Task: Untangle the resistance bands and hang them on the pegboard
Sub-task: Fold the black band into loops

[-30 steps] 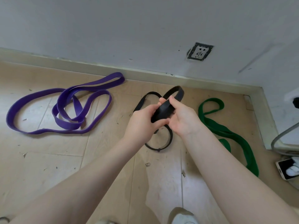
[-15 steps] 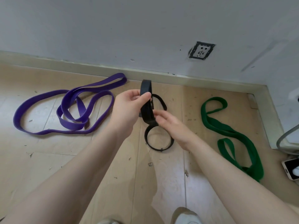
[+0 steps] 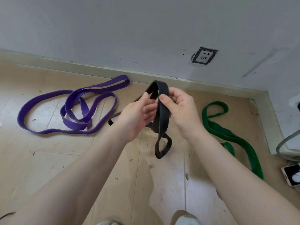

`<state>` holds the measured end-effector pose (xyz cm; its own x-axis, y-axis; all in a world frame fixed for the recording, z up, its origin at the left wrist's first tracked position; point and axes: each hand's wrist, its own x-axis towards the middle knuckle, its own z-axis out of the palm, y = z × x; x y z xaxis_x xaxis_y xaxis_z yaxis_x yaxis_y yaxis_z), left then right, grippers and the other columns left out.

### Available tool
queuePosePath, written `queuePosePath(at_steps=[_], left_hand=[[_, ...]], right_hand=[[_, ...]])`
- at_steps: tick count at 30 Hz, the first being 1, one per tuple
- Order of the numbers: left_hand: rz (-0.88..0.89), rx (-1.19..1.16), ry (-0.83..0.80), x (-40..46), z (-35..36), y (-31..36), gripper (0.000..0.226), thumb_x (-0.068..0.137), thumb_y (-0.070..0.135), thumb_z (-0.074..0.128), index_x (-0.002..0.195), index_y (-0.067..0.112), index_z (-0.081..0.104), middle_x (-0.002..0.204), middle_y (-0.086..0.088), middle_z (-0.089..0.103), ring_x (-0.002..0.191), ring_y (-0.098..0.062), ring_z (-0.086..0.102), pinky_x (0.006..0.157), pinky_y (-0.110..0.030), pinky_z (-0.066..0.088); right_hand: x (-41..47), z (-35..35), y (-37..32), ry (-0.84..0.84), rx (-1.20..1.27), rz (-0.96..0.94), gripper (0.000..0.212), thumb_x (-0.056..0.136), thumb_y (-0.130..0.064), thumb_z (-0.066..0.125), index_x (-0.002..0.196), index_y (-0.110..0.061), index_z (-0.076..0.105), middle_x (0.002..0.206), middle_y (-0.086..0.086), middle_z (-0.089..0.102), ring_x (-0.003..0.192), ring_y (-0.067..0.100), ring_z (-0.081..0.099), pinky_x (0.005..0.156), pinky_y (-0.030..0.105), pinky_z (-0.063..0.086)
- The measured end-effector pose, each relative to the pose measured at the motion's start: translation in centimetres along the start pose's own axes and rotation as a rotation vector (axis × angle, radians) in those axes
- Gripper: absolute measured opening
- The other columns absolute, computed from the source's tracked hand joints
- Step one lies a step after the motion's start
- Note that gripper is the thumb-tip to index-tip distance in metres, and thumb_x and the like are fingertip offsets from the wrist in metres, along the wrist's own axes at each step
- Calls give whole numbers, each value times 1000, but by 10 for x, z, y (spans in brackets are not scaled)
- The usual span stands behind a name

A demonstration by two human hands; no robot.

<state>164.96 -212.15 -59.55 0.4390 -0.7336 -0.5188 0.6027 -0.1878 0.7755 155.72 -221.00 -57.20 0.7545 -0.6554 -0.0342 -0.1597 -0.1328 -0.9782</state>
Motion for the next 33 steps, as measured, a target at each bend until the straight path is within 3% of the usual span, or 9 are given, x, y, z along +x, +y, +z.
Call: queuePosePath(at_steps=[3, 9, 13, 16, 19, 22, 28, 31, 33], left_hand=[[78, 194, -110, -7, 12, -1, 30, 97, 41, 38, 97, 26, 63, 94, 7, 74, 94, -6, 67, 85, -24, 50], [361, 632, -226, -18, 4, 5, 23, 89, 24, 56, 111, 19, 60, 99, 1, 71, 93, -8, 68, 82, -25, 55], [448, 484, -157, -20, 10, 15, 14, 92, 15, 52, 99, 21, 63, 86, 4, 73, 86, -8, 69, 75, -20, 55], [412, 291, -55, -18, 8, 22, 15, 93, 14, 52, 98, 22, 64, 84, 6, 74, 83, -10, 70, 69, -21, 56], [354, 168, 94, -13, 2, 25, 13, 94, 17, 52, 100, 18, 63, 89, 1, 74, 84, -13, 71, 68, -24, 57], [329, 112, 168, -11, -5, 29, 12, 94, 18, 53, 101, 16, 62, 96, -3, 72, 89, -19, 70, 72, -30, 58], [360, -170, 283, -6, -6, 51, 18, 96, 23, 49, 101, 10, 60, 101, -7, 71, 94, -19, 69, 83, -34, 56], [276, -275, 168, -8, 2, 62, 39, 98, 39, 39, 114, 10, 59, 102, -10, 71, 91, -10, 68, 92, -36, 52], [206, -116, -6, -16, 17, 67, 49, 99, 44, 31, 125, 11, 56, 91, -12, 71, 101, -22, 60, 94, -35, 50]], right_hand=[[12, -4, -16, 93, 18, 12, 10, 90, -13, 59, 88, -21, 65, 77, -2, 70, 75, 12, 68, 62, 25, 54], [38, -10, -32, 225, 285, 265, 17, 91, -18, 59, 84, -4, 63, 77, 7, 63, 69, 15, 60, 65, 25, 51], [42, -10, -22, 252, 428, 332, 26, 95, -28, 52, 89, -5, 62, 88, 11, 63, 83, 22, 59, 80, 32, 51], [27, -6, 0, -12, 320, 392, 55, 96, -52, 31, 110, -10, 64, 106, 9, 68, 102, 23, 64, 95, 39, 48], [3, 0, 20, -304, 148, 348, 53, 91, -56, 27, 115, -24, 62, 110, 3, 70, 109, 16, 63, 100, 34, 44], [-4, 3, 21, -394, -57, 234, 20, 93, -29, 52, 111, -23, 58, 104, -3, 68, 99, 6, 64, 89, 27, 49], [18, 2, -14, -362, -170, 57, 16, 91, -14, 57, 105, -22, 55, 91, -6, 66, 82, 6, 65, 75, 27, 55], [34, -2, -48, -366, 60, 94, 13, 96, -7, 47, 100, -15, 56, 75, -3, 63, 64, 9, 62, 64, 25, 54], [44, -7, -69, -319, 72, 85, 13, 97, -8, 44, 102, -12, 55, 73, -3, 65, 62, 11, 62, 61, 27, 54]])
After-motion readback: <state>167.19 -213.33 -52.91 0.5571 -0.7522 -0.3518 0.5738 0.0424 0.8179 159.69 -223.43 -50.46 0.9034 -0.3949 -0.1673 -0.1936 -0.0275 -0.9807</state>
